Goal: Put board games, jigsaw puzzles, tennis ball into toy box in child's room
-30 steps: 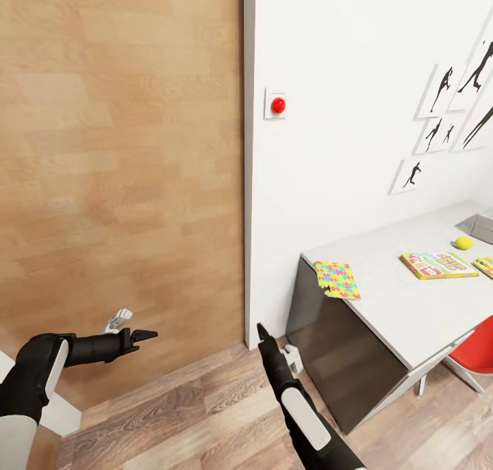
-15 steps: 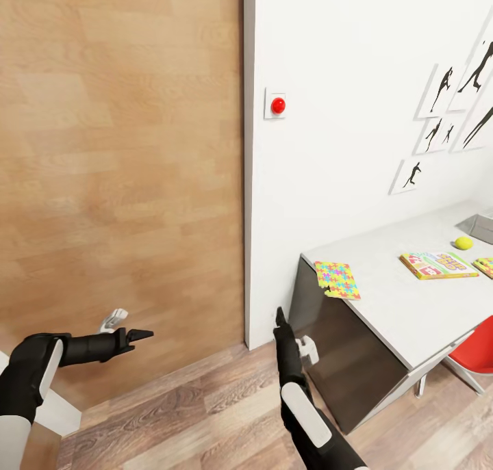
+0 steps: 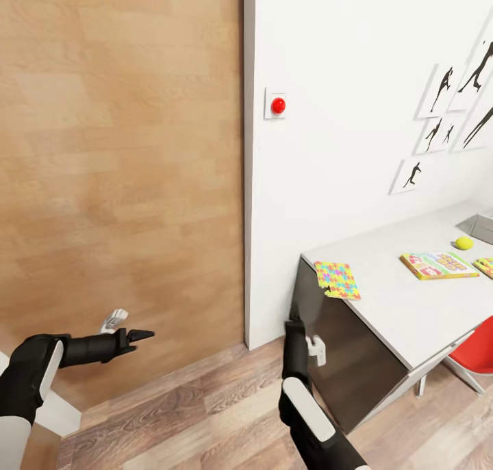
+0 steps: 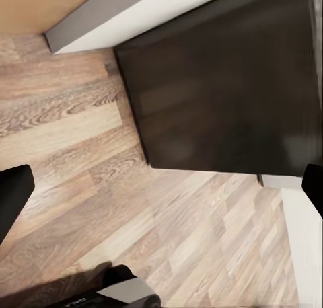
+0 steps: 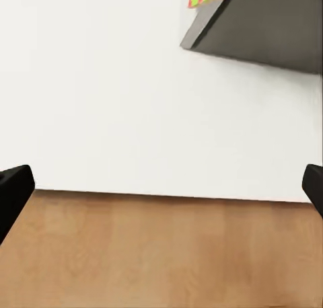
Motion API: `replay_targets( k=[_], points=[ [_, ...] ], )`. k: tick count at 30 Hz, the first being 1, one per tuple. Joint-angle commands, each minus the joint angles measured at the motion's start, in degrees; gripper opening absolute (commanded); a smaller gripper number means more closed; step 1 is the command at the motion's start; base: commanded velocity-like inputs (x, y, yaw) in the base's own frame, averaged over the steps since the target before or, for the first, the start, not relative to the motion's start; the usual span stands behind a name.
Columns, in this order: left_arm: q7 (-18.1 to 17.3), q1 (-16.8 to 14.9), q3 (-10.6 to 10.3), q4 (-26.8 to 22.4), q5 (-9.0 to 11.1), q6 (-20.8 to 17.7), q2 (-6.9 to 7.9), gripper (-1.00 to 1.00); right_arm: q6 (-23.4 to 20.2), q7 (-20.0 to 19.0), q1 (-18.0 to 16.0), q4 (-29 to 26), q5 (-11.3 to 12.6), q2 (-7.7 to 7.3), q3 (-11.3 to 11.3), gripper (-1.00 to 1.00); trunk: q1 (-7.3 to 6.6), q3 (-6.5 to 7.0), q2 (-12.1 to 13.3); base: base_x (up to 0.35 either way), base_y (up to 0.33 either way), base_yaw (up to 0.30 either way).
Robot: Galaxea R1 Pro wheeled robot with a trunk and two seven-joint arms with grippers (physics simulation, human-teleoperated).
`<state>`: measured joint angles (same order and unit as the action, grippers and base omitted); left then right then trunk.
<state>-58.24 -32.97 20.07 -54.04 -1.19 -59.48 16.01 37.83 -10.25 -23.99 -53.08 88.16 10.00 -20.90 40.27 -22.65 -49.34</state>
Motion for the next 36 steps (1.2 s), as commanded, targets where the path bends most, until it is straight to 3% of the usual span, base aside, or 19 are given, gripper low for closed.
replay_targets(
  k=[1,3,9,18,23,27,36],
  points=[
    [-0.9,0.0,0.1,0.0,-0.2,-0.4,-0.01,1.0,0.3,-0.5,0.0,0.0,1.6,0.0,-0.1,1.0,0.01,-0.06,0.0,0.055,0.0,0.0],
    [-2.5,0.1,0.1,0.1,-0.2,-0.4,-0.03,1.0,0.4,-0.5,0.1,0.0,3.5,0.0,-0.1,1.0,0.01,-0.06,0.0,0.089,0.0,0.0],
    [-4.4,0.2,0.1,2.8,-0.4,-0.5,-0.14,1.0,0.5,-0.5,0.4,0.0,5.3,0.0,0.6,1.0,0.01,-0.06,0.0,0.099,0.0,0.0],
    [-4.6,0.3,-0.1,6.3,-0.7,-0.5,-0.33,1.0,0.5,-0.6,0.4,0.1,5.7,0.0,2.9,1.0,0.01,-0.06,0.0,0.017,0.0,0.0],
    [-3.9,0.3,-0.1,9.1,-1.1,-0.4,-0.2,1.0,0.4,-1.8,0.4,0.2,5.7,0.0,3.1,1.0,0.01,-0.06,0.0,0.006,0.0,0.0],
    [-3.6,0.3,-0.2,11.6,-1.8,-0.2,-0.25,1.0,0.2,-5.3,0.4,0.3,5.8,0.0,3.2,1.0,0.01,-0.06,0.0,0.118,0.05,0.0],
    [-3.5,0.3,-0.3,12.3,-2.0,-0.2,-0.42,1.0,-0.2,-6.8,0.4,0.4,5.8,0.0,3.3,1.0,0.01,-0.06,0.0,0.049,0.021,0.0]
  ],
)
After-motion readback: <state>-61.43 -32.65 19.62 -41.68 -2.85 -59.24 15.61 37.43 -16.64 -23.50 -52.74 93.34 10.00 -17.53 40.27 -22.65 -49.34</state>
